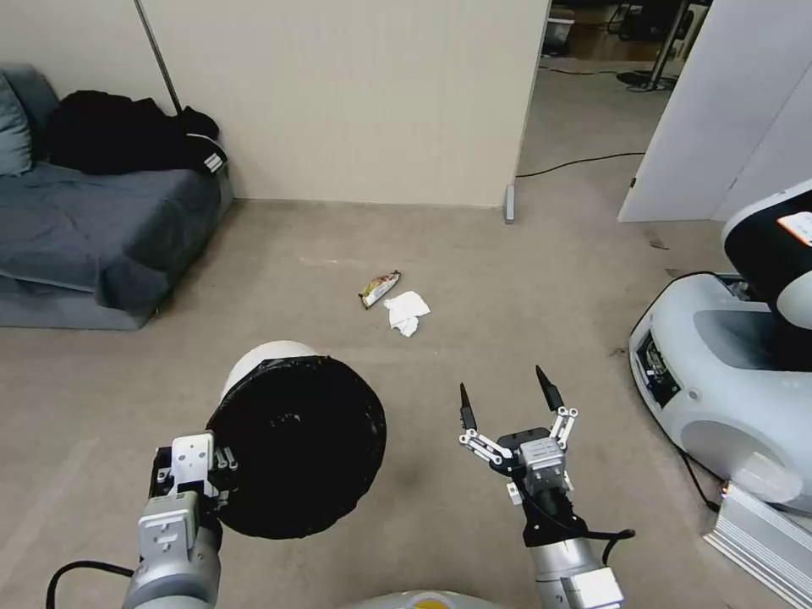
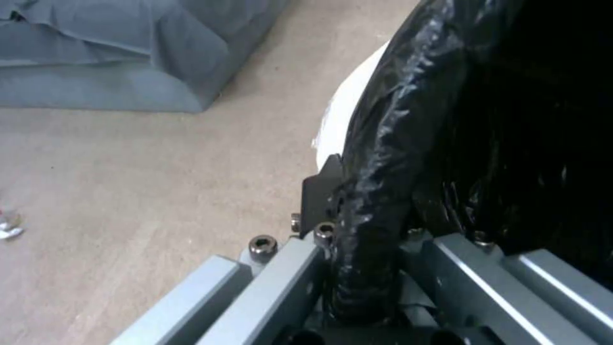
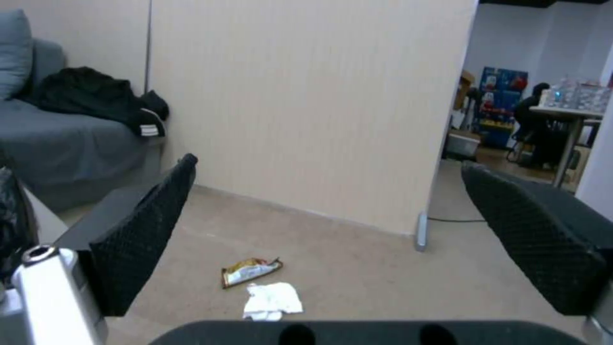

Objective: Pick up the trash bin, then pick up the garbage from the floor and place it into the trash bin.

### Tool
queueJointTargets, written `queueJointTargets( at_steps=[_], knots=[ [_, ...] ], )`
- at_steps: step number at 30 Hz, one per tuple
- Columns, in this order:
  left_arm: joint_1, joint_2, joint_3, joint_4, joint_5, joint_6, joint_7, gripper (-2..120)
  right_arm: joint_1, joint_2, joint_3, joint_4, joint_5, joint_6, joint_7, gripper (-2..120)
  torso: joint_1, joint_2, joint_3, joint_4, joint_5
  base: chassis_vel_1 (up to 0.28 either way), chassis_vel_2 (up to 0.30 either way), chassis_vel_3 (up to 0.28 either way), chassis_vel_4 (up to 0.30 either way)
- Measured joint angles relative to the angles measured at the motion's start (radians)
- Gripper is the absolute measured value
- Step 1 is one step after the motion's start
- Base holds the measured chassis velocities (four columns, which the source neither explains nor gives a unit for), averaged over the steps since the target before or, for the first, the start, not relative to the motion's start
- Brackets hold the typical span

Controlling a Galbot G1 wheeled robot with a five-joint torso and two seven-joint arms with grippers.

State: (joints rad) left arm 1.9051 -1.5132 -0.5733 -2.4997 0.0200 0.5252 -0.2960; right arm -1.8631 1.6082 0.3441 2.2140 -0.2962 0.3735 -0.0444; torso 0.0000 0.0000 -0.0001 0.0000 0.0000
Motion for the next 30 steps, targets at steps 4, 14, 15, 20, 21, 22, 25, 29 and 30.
queueJointTargets(
  at_steps=[4,14,15,20,21,22,25,29,30],
  knots=[
    [-0.013,-0.003,-0.011,0.0,-0.007,0.01,0.003,0,0.004,0.0,-0.004,-0.003,-0.002,0.0,-0.005,100,0.0,0.0,0.0,0.0001,-0.0001,-0.12,0.126,0.121,-0.126],
    [-0.032,-0.007,-0.037,-0.007,-0.026,0.032,0.007,0,0.007,0.0,-0.007,-0.01,-0.006,-0.002,-0.009,100,0.0,0.0,0.0,0.0002,0.0002,-0.177,0.172,0.178,-0.176],
    [-0.032,-0.008,-0.038,-0.007,-0.028,0.034,0.007,0,0.007,0.0,-0.007,-0.01,-0.006,-0.002,-0.009,100,0.0,0.0,0.0,0.0001,-0.0002,-0.129,0.157,0.174,-0.178],
    [-0.032,-0.011,-0.039,-0.007,-0.042,0.052,0.001,0,0.005,0.0,-0.003,-0.009,-0.007,-0.002,-0.01,100,0.0,0.0,0.0,-0.0001,-0.0001,-0.136,0.125,0.122,-0.133],
    [-0.033,-0.011,-0.039,-0.007,-0.046,0.058,-0.001,0,0.005,0.0,-0.002,-0.009,-0.007,-0.002,-0.01,100,0.0,0.0,0.0,-0.0001,0.0002,-0.144,0.131,0.121,-0.138],
    [-0.033,-0.011,-0.039,-0.007,-0.046,0.058,-0.001,0,0.005,0.0,-0.002,-0.009,-0.007,-0.002,-0.01,100,0.0,0.0,0.0,-0.0001,0.0002,-0.144,0.131,0.121,-0.138],
    [-0.033,-0.011,-0.043,-0.006,-0.055,0.072,-0.005,0,0.004,0.0,-0.002,-0.008,-0.007,0.001,-0.012,100,0.0,0.0,0.0,-0.0001,0.0,-0.147,0.145,0.148,-0.146],
    [-0.033,-0.009,-0.051,-0.005,-0.068,0.084,-0.013,0,0.004,0.0,-0.002,-0.008,-0.006,0.007,-0.019,100,0.0,0.0,0.0,0.0,0.0001,-0.109,0.141,0.139,-0.143],
    [-0.032,-0.008,-0.056,-0.004,-0.079,0.093,-0.017,0,0.003,0.0,-0.002,-0.007,-0.006,0.013,-0.024,100,0.0,0.0,0.0,0.0,0.0,-0.085,0.08,0.094,-0.08]
  ],
)
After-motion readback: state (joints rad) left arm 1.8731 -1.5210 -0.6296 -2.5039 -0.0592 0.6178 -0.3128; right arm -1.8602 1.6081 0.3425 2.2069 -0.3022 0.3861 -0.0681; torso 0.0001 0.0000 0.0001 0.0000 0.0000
